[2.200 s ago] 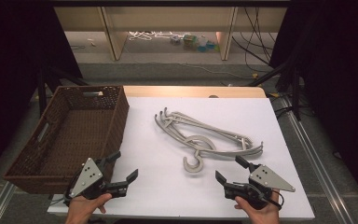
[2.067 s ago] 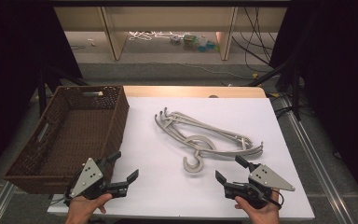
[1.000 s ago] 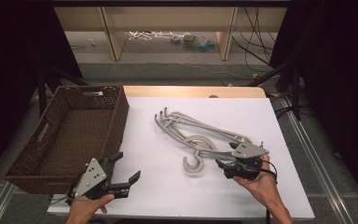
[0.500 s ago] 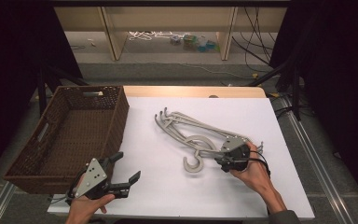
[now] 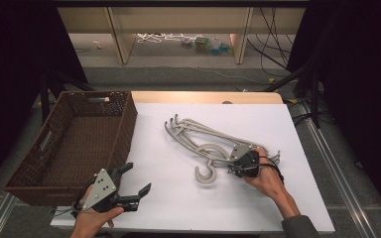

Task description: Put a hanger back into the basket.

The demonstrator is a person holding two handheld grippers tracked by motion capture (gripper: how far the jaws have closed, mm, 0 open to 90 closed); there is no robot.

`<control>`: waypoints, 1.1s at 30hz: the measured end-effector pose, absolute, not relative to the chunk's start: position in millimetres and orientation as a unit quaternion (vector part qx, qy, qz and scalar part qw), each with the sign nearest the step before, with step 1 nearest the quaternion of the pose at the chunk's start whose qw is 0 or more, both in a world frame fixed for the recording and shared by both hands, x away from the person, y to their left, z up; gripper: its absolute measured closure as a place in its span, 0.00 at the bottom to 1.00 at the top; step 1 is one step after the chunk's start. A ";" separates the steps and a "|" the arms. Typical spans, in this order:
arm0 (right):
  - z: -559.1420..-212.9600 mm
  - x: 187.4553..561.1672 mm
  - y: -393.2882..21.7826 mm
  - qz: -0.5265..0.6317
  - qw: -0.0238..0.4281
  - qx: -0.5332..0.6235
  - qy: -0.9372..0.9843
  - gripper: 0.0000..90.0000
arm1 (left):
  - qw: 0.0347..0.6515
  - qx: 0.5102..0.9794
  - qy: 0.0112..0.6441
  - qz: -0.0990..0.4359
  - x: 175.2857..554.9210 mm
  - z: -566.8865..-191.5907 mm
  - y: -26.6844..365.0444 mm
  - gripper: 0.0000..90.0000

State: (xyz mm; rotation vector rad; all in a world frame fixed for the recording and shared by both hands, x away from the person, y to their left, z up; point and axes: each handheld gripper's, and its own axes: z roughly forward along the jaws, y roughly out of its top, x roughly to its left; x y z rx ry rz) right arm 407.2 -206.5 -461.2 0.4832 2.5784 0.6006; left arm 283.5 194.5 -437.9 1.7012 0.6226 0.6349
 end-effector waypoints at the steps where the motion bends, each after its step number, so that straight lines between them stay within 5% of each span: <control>1: -461.7 407.8 -205.9 0.214 0.225 0.172 0.935 0.75 | 0.573 0.727 0.265 0.271 283.4 -437.9 194.2 0.18; 11: -456.1 411.0 -207.3 0.189 0.245 0.089 0.947 0.86 | 0.567 0.734 0.260 0.269 283.4 -438.8 192.7 0.18; 33: -427.8 393.1 -207.6 0.197 0.274 -0.017 0.941 0.91 | 0.556 0.740 0.259 0.277 281.4 -438.7 189.2 0.19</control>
